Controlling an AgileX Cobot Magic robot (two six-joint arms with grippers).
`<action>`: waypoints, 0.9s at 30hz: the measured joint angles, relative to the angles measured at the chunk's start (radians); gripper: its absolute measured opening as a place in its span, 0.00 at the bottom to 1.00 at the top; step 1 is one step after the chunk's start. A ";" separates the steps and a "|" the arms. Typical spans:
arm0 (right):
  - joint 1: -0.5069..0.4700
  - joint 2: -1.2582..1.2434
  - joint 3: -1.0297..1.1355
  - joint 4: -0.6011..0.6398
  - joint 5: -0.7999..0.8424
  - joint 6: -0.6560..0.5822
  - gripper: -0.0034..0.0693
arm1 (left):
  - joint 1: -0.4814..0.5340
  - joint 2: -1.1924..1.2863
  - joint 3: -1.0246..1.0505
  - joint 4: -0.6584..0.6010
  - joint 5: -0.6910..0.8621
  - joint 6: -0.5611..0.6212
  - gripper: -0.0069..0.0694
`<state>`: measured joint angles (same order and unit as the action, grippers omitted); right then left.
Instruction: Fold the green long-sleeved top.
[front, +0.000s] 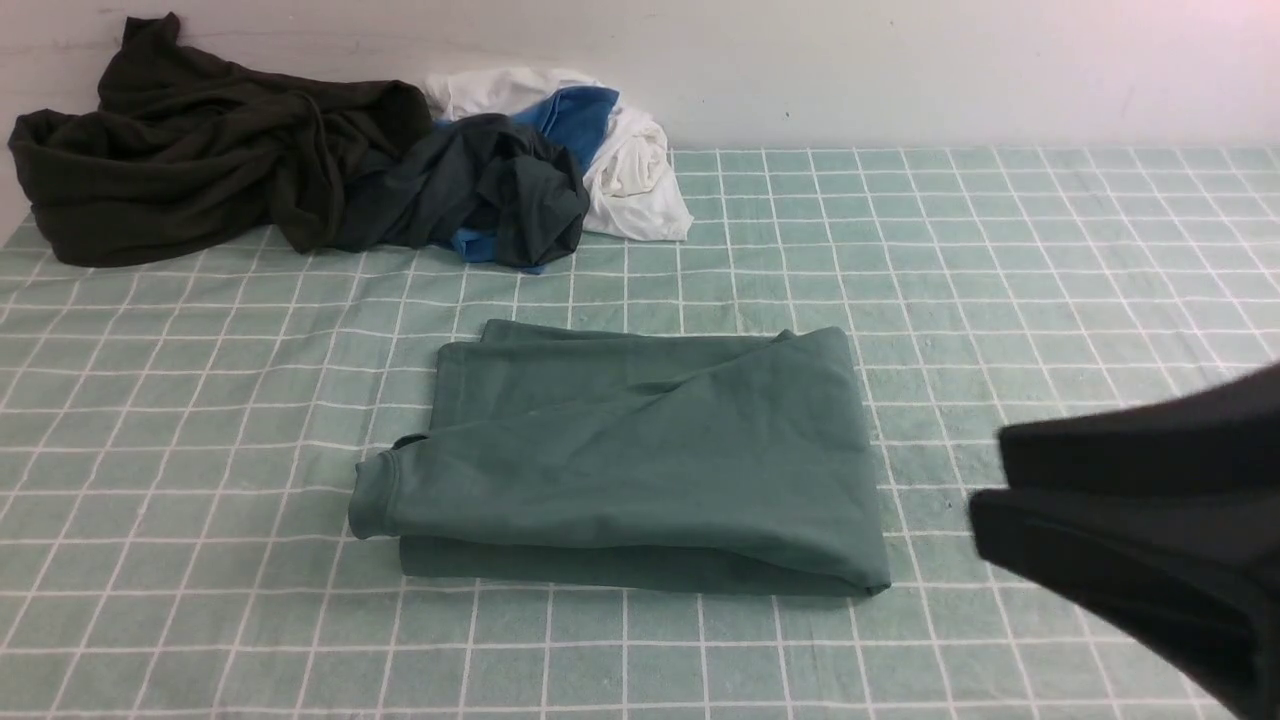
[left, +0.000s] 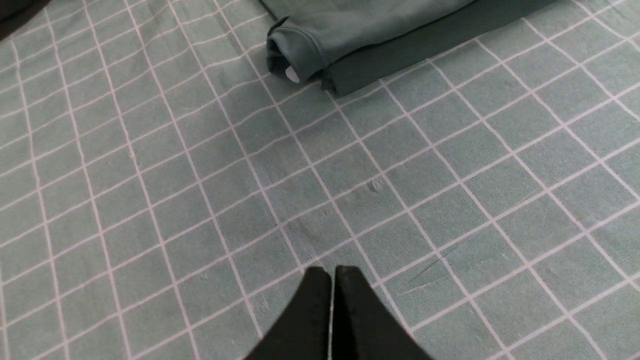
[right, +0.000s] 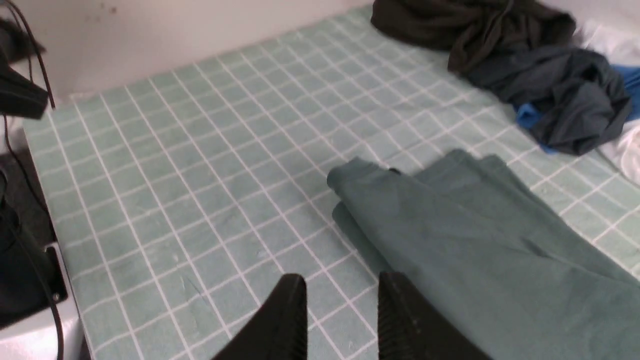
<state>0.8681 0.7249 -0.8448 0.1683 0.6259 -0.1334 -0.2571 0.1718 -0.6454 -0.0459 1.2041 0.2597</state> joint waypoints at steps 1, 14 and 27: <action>0.000 -0.053 0.044 -0.002 -0.018 0.000 0.32 | 0.000 0.000 0.000 0.000 0.000 0.000 0.09; 0.000 -0.446 0.348 -0.009 -0.240 0.000 0.03 | 0.000 0.000 0.000 0.000 0.000 0.000 0.09; -0.159 -0.478 0.724 0.017 -0.767 -0.007 0.03 | 0.000 -0.001 0.000 0.000 0.000 0.000 0.09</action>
<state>0.7093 0.2465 -0.1209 0.1853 -0.1408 -0.1403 -0.2571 0.1707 -0.6454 -0.0459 1.2041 0.2597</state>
